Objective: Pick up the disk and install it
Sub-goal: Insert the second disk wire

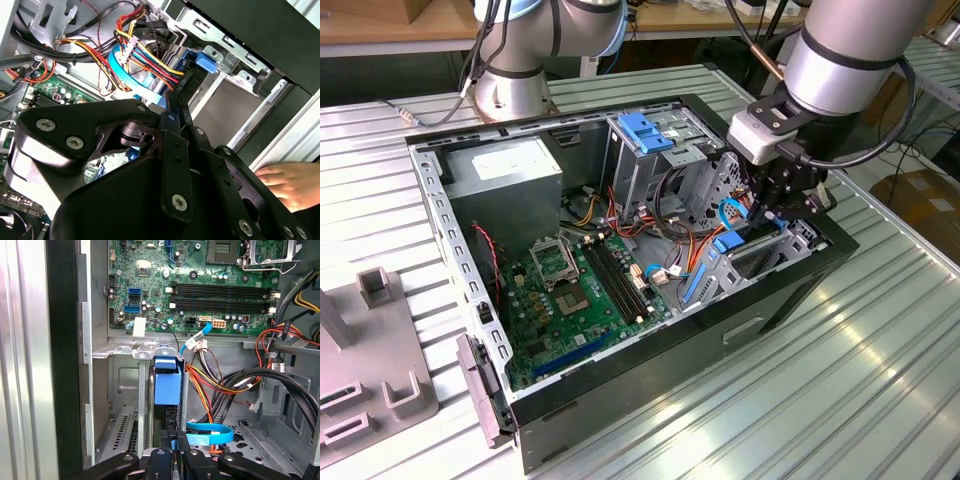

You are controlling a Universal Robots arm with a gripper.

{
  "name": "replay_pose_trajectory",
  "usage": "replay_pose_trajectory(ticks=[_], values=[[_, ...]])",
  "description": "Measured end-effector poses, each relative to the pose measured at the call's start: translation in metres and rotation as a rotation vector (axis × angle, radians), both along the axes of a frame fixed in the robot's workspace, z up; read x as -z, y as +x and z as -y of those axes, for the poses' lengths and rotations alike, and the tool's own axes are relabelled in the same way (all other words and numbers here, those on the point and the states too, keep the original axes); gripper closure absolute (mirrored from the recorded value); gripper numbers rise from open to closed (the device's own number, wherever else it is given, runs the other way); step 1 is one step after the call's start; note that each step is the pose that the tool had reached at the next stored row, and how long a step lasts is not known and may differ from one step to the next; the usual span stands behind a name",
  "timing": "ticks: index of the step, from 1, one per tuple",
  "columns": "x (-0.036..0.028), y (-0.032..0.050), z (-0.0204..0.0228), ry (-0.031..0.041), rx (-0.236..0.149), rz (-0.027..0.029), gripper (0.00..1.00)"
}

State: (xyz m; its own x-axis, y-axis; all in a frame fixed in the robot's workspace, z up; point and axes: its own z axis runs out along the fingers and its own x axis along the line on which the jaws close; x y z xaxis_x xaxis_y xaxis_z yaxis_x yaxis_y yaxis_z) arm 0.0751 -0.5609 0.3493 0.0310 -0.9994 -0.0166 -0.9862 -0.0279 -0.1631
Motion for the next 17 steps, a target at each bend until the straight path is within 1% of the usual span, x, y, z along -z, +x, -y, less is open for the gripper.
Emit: replay_pose_trajectory(ticks=[4, 6, 17], values=[[0.0000, 0.0000, 0.0002, 0.0080, 0.000, 0.0001, 0.84], [0.0001, 0.0000, 0.0007, 0.0109, 0.000, 0.0000, 0.84], [0.0015, 0.0000, 0.0017, 0.0118, 0.000, 0.0000, 0.84]])
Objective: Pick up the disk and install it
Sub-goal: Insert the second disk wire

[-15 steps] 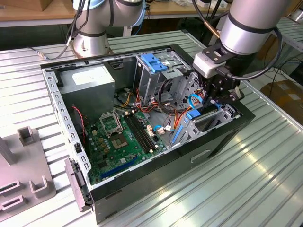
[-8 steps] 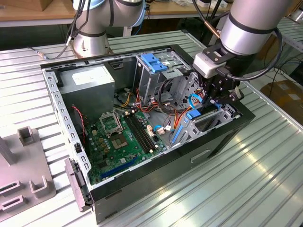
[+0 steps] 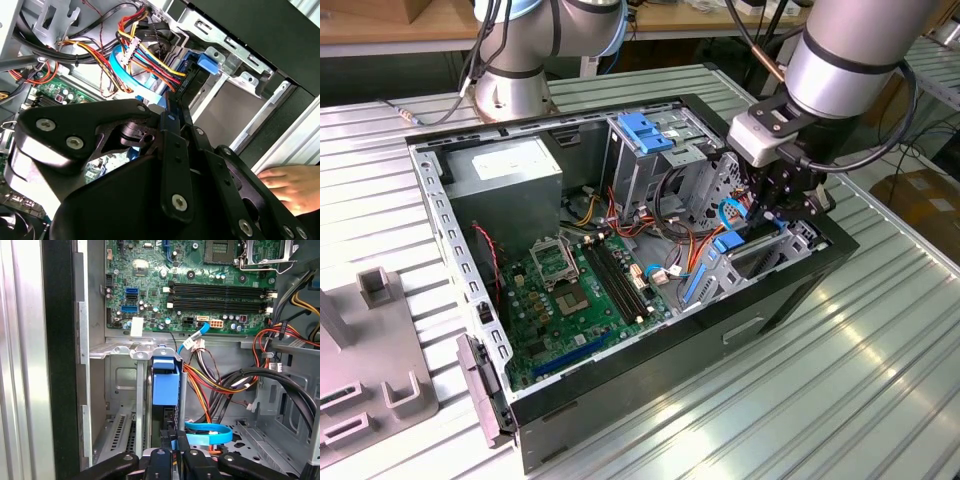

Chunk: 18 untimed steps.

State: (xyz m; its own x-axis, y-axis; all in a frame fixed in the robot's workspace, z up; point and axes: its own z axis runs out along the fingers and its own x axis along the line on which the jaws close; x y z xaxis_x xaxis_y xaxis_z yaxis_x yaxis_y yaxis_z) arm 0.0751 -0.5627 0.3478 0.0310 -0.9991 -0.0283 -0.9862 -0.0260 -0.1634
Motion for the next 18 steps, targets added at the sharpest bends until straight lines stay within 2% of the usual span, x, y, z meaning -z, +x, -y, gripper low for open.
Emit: replay_pose_trajectory(ticks=[9, 11, 18], values=[[0.0020, 0.0000, 0.0009, 0.0016, 0.000, 0.0000, 0.84], [0.0047, 0.0000, 0.0010, 0.0016, 0.000, 0.0000, 0.84], [0.0055, 0.0000, 0.0013, 0.0019, 0.000, 0.0001, 0.84]])
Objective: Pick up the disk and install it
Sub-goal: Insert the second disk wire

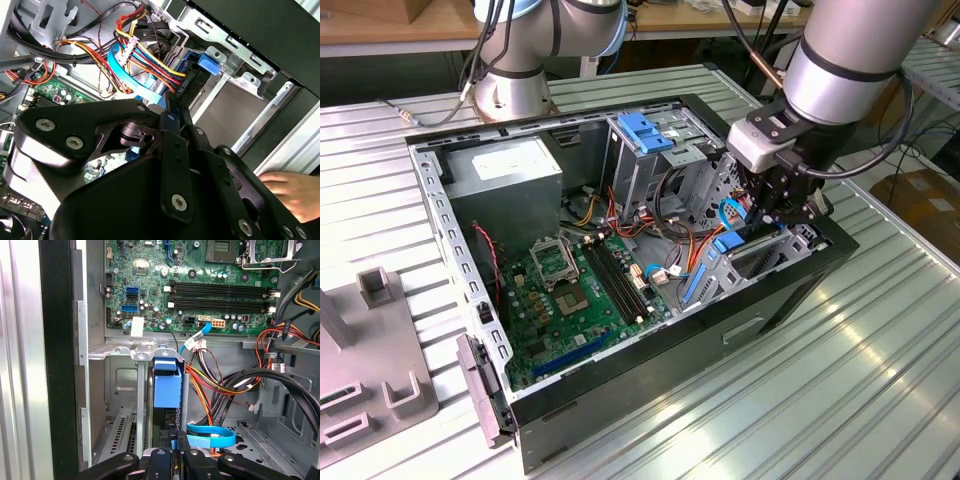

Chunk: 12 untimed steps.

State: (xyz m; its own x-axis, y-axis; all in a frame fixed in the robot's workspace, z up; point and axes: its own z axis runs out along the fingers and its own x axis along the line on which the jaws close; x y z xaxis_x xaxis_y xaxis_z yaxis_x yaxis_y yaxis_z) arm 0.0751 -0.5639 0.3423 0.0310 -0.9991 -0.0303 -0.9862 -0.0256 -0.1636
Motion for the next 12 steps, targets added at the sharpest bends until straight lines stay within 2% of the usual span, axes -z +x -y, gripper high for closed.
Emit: replay_pose_trajectory(ticks=[1, 2, 6, 8, 10, 12], values=[[-0.0008, 0.0000, 0.0000, -0.0002, 0.000, -0.0001, 0.83], [-0.0023, 0.0000, 0.0000, -0.0004, 0.000, 0.0000, 0.76], [-0.0107, 0.0000, 0.0000, -0.0004, 0.000, -0.0001, 0.76], [-0.0114, 0.0000, 0.0000, -0.0002, 0.000, 0.0000, 0.76], [-0.0116, 0.0000, 0.0000, -0.0003, 0.000, -0.0001, 0.78], [-0.0117, 0.0000, 0.0000, -0.0003, 0.000, -0.0001, 0.90]])
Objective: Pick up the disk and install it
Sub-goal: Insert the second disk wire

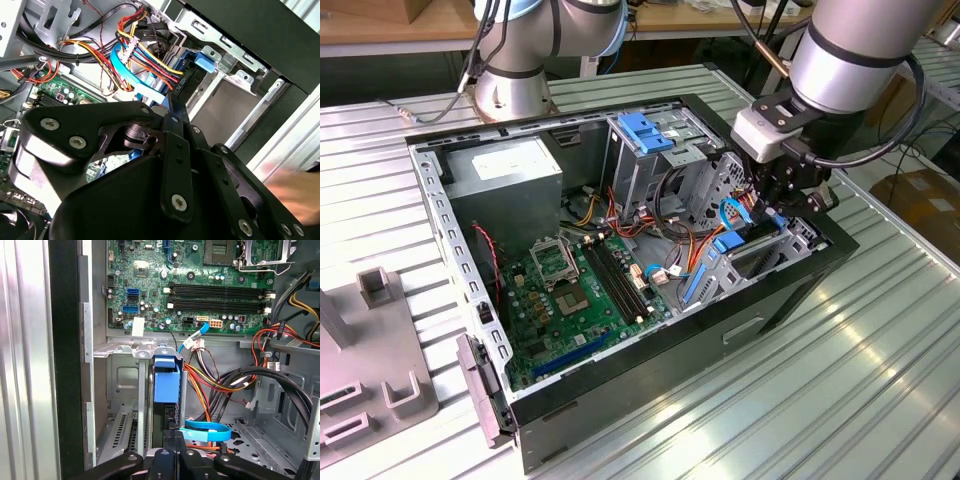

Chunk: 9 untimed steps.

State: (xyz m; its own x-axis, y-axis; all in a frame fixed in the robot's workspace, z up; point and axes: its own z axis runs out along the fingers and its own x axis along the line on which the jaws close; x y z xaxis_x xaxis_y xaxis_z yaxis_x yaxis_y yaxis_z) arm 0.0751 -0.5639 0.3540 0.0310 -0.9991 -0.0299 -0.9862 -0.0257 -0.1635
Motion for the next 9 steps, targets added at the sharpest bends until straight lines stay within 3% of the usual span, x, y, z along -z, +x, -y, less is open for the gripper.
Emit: replay_pose_trajectory(ticks=[9], values=[[-0.0004, 0.0000, 0.0000, 0.0000, 0.000, 0.0000, 0.90]])
